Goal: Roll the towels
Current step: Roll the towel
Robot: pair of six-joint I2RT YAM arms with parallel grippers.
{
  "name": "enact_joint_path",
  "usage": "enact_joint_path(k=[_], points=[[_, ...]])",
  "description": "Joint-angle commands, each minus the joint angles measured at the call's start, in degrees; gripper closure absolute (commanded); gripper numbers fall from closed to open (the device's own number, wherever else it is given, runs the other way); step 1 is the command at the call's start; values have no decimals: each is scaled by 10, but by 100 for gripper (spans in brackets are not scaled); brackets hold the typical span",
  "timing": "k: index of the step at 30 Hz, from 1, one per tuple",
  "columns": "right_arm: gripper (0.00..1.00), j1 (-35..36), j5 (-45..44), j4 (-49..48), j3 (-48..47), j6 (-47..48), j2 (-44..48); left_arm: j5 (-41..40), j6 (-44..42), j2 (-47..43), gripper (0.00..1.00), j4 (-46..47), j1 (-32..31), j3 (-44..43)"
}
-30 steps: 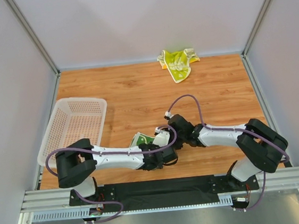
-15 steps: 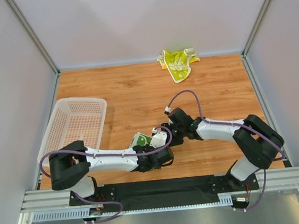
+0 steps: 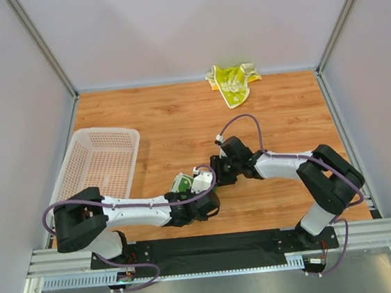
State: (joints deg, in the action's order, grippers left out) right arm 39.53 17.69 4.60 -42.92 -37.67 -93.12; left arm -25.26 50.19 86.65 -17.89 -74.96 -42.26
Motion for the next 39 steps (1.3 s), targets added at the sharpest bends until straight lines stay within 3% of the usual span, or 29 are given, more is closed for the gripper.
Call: enact_joint_path(k=[1, 9, 21, 25, 32, 39], points=[[55, -23, -94, 29, 12, 26, -32, 122, 10, 13, 84, -16, -7, 44], [59, -95, -107, 57, 40, 24, 5, 159, -1, -29, 99, 19, -5, 40], [60, -151, -100, 116, 53, 41, 137, 277, 53, -97, 100, 115, 50, 77], [57, -153, -52, 109, 63, 51, 179, 326, 89, -129, 100, 139, 91, 103], [50, -153, 122, -5, 142, 19, 256, 413, 162, -146, 100, 211, 156, 169], [43, -151, 178, -81, 213, -19, 295, 495, 220, -119, 100, 282, 207, 210]])
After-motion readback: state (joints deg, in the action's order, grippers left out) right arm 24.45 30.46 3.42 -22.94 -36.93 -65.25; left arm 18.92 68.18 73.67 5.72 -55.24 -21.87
